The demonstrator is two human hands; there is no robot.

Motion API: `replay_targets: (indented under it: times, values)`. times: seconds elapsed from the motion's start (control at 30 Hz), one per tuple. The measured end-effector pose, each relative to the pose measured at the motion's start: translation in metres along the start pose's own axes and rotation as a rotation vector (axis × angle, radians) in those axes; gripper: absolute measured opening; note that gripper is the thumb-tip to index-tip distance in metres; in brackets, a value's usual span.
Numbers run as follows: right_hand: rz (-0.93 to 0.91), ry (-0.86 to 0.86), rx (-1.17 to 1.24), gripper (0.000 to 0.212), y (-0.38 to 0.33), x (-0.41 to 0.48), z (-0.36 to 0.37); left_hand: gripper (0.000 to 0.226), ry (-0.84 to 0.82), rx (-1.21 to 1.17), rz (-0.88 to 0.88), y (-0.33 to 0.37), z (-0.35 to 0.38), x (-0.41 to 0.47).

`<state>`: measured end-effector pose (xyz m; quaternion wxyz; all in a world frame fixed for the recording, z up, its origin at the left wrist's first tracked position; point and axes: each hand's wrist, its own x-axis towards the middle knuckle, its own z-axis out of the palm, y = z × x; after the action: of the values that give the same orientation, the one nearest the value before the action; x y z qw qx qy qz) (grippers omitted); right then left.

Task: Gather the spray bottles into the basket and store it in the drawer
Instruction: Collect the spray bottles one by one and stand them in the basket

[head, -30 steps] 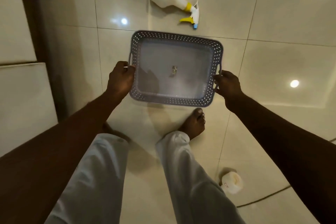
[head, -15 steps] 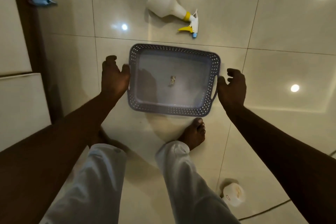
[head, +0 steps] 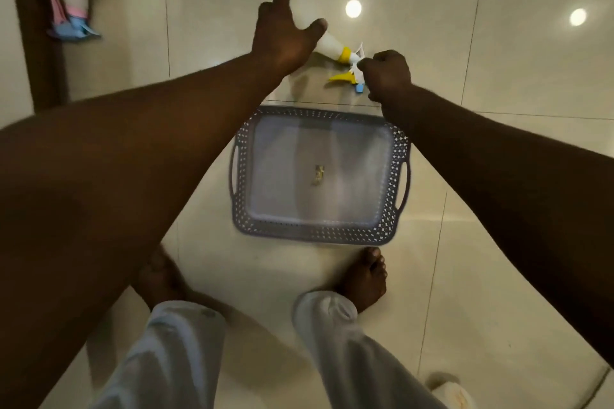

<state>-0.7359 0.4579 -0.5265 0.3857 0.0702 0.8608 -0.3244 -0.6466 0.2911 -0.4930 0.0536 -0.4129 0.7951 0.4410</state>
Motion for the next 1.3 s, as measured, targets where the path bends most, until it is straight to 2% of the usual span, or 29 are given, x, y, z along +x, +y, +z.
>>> replay_targets:
  times: [0.17,0.27,0.33,0.4,0.5,0.57,0.7,0.77,0.83,0.93,1.03,1.23,1.3]
  values:
    - [0.041,-0.036,0.002,0.035,0.0,0.003,0.009,0.088,-0.017,0.025,-0.029,-0.006,0.011,0.007]
    - [0.111,-0.095,0.183,0.033,0.002,-0.001,0.009,0.089,-0.036,0.021,-0.059,-0.011,0.009,0.009]
    - [0.141,-0.12,0.3,0.027,-0.004,-0.008,0.005,0.084,-0.01,-0.041,-0.095,-0.014,0.006,0.008]
    - [0.099,-0.121,0.331,0.009,-0.014,-0.021,-0.002,0.079,0.058,-0.141,-0.136,-0.016,0.0,0.003]
    - [0.015,-0.145,0.433,0.01,-0.029,-0.054,-0.018,0.075,0.157,-0.303,-0.169,-0.013,-0.019,-0.018]
    - [0.003,-0.209,0.574,0.019,-0.036,-0.084,-0.031,0.071,0.167,-0.421,-0.198,-0.01,-0.034,-0.04]
    - [0.073,-0.389,0.868,0.057,-0.033,-0.146,-0.043,0.063,0.058,-0.744,-0.321,-0.01,-0.055,-0.102]
    - [0.135,-0.472,0.945,0.064,-0.026,-0.169,-0.039,0.062,0.053,-0.824,-0.371,-0.017,-0.058,-0.133]
    - [0.191,-0.471,0.937,0.063,-0.019,-0.188,-0.03,0.058,0.07,-0.907,-0.427,-0.026,-0.058,-0.158]
    - [0.259,-0.368,0.823,0.042,-0.004,-0.208,-0.007,0.049,0.025,-0.993,-0.477,-0.043,-0.055,-0.19]
    - [0.335,-0.442,0.856,0.031,0.015,-0.218,0.015,0.045,-0.072,-1.03,-0.501,-0.061,-0.048,-0.21]
    - [0.393,-0.427,0.837,0.025,0.033,-0.213,0.051,0.053,-0.139,-1.033,-0.594,-0.094,-0.031,-0.217]
    - [0.388,-0.398,0.775,0.032,0.036,-0.209,0.063,0.051,-0.167,-1.003,-0.6,-0.102,-0.023,-0.214]
